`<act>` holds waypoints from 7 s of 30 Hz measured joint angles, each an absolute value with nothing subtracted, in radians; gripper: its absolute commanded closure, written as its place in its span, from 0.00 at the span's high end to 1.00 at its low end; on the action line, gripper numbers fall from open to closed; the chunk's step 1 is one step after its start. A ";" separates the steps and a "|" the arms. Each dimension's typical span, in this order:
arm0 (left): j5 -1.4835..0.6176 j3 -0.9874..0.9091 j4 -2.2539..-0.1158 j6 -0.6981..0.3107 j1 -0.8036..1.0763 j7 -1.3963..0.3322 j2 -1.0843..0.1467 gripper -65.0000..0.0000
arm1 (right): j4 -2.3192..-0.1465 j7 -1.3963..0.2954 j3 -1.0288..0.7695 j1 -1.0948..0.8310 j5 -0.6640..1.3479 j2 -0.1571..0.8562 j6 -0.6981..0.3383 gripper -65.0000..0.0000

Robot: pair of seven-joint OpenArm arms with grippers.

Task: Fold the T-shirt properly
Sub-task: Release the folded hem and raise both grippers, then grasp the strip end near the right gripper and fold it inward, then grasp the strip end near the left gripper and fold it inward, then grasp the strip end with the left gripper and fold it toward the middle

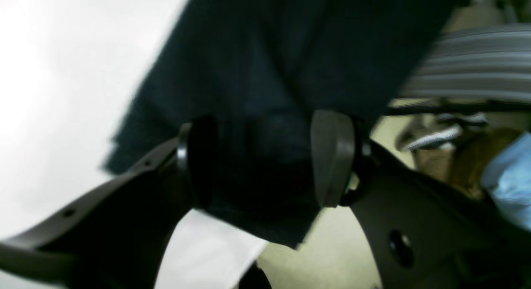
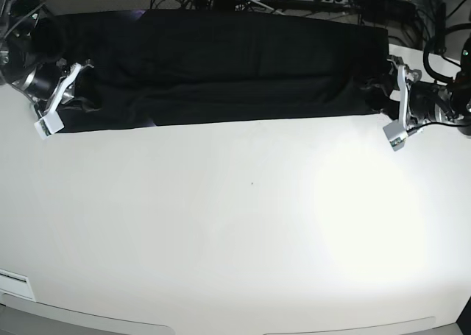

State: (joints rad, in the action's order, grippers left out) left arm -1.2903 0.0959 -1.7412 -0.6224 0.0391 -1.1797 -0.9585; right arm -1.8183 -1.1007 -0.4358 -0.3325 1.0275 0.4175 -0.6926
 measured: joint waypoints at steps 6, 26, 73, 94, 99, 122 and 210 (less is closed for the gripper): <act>-1.151 0.015 -1.741 -0.554 0.039 -1.081 -0.943 0.57 | -1.818 -0.970 -0.436 -0.403 0.791 0.371 -0.693 0.00; -1.039 -0.120 -1.740 -0.449 0.041 -1.055 -0.852 0.57 | -1.830 -0.733 -0.220 -0.434 0.407 0.376 -0.420 0.00; -1.037 -0.120 -1.740 -0.448 0.050 -1.048 -0.853 0.57 | -1.646 -0.680 -0.027 -0.200 0.305 0.382 -0.327 0.00; -1.013 -0.120 -1.740 -0.426 0.052 -1.066 -0.852 0.57 | -1.601 -0.958 -0.002 -0.060 -0.115 0.379 0.296 0.00; -0.920 -0.124 -1.740 -0.294 0.052 -1.065 -0.812 0.57 | -1.599 -0.986 -0.006 0.063 -0.139 0.377 0.324 0.08; -1.271 -0.459 -1.734 -0.402 0.402 -1.140 -0.256 0.57 | -1.629 -1.058 -0.008 0.156 -0.109 0.385 0.167 0.33; -0.974 -0.052 -1.732 -0.663 0.095 -0.964 -0.083 0.00 | -1.740 -0.777 -0.022 -0.255 0.377 0.410 -0.252 0.00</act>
